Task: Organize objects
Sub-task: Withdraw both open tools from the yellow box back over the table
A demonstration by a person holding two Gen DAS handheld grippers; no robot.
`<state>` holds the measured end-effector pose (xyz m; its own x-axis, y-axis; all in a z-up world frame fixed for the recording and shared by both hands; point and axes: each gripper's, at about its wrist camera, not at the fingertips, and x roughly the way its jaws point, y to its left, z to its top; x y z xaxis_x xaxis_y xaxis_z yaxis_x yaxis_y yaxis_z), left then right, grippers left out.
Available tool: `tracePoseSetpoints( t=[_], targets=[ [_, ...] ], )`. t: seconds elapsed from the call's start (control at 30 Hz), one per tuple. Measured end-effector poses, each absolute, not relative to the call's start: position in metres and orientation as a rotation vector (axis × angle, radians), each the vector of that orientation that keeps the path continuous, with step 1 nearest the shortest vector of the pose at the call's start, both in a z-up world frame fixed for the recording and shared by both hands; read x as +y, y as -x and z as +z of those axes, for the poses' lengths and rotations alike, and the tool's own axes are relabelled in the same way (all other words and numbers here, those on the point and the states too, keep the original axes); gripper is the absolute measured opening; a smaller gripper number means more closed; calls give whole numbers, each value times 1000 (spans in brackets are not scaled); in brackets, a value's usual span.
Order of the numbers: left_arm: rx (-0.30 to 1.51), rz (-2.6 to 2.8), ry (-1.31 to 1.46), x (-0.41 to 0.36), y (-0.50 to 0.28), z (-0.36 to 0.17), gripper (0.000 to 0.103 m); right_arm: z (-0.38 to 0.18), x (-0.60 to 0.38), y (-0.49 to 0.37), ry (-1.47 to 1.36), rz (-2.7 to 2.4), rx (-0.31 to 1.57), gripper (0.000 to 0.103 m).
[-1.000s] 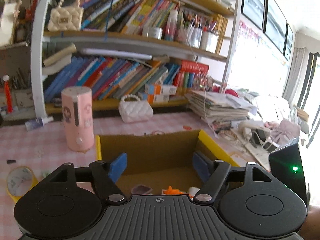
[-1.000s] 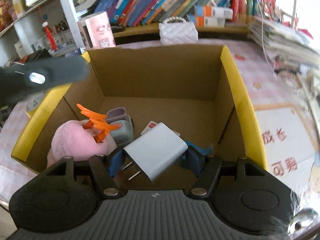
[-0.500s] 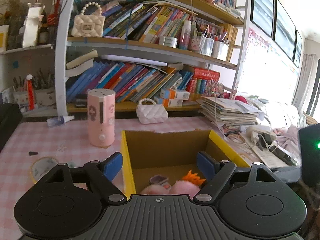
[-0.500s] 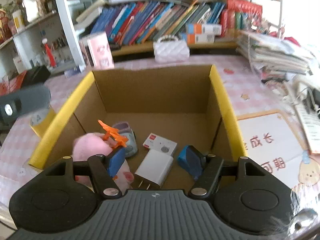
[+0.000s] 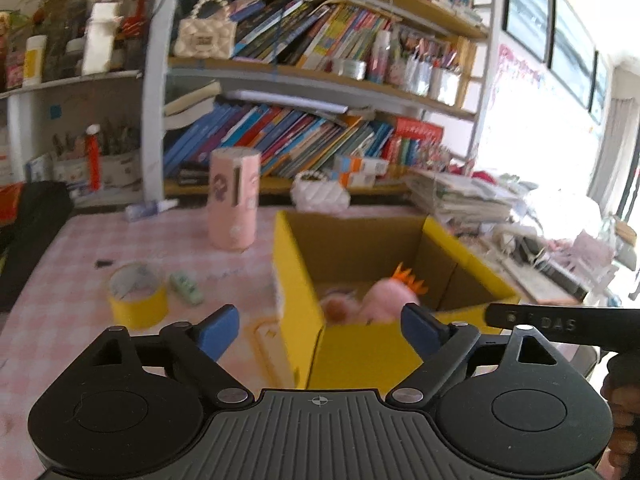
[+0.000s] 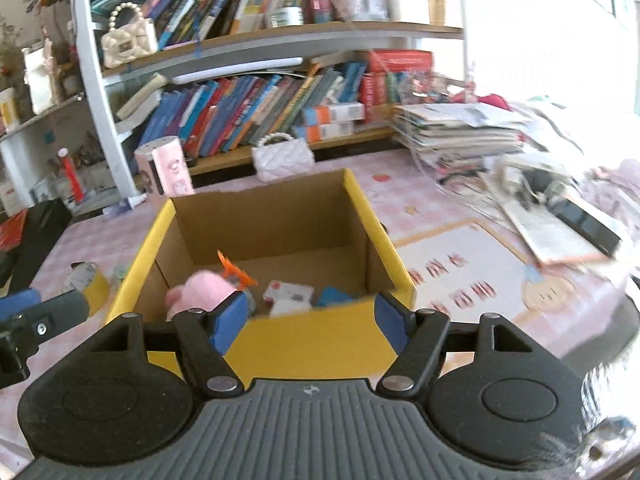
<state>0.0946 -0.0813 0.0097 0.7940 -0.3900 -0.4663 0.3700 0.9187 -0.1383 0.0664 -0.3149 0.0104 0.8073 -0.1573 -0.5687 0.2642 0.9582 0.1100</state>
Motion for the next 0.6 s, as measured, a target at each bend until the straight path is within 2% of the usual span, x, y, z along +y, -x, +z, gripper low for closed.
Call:
tracePoseSetpoints(
  t=[0.23, 0.6],
  targets=[
    [578, -379, 5, -57, -66, -3, 91, -11, -278, -29, -166, -246, 666, 71],
    [668, -355, -69, -27, -32, -19, 91, -34, -228, 9, -110, -217, 727, 80]
  ],
)
